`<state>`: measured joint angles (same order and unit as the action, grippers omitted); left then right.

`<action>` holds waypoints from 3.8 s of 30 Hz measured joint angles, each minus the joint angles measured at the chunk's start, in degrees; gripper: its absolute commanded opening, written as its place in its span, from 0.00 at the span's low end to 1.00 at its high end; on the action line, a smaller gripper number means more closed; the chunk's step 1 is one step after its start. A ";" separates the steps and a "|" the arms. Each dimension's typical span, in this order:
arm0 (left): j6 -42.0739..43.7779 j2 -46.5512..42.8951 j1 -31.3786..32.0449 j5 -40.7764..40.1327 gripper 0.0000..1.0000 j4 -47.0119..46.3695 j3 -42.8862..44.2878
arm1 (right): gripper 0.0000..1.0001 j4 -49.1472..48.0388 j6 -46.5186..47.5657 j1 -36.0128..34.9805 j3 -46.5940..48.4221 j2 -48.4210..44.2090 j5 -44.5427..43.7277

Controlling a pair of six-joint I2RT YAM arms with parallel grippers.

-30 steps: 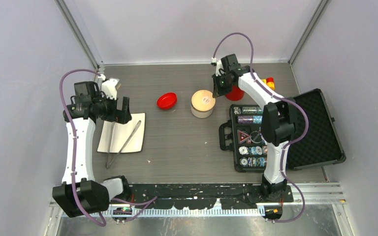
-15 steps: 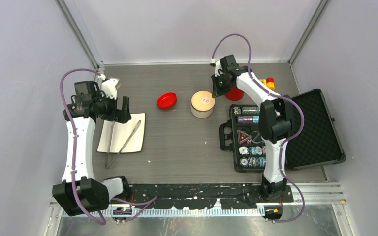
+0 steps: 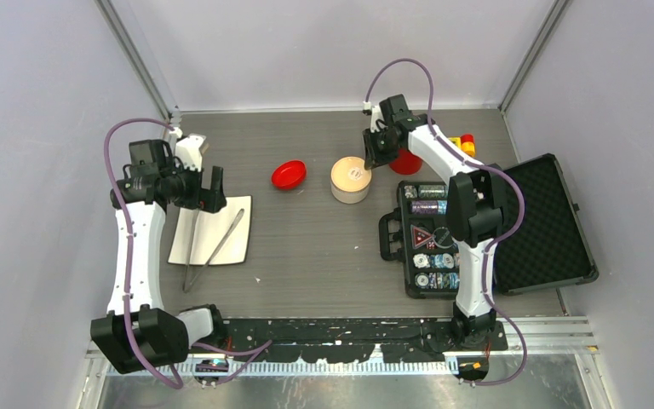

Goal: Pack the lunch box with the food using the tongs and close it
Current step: Close the box lid on the packing box, then move the packing box to the center of the board.

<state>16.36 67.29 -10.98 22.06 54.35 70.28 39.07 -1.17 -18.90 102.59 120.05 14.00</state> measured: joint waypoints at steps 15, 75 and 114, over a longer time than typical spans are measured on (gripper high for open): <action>0.22 0.92 1.40 0.17 1.00 -0.61 0.11 | 0.46 0.04 2.21 0.00 2.27 -0.11 2.25; 1.05 4.90 5.42 -0.63 1.00 -1.01 1.62 | 0.49 5.38 10.05 -4.55 3.26 1.09 7.80; 3.52 8.26 12.87 -1.53 1.00 -2.67 3.63 | 0.06 6.32 11.08 1.81 11.47 8.68 13.44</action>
<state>19.88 75.55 1.89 20.53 51.68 73.91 45.39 9.91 -17.08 114.06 128.73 27.44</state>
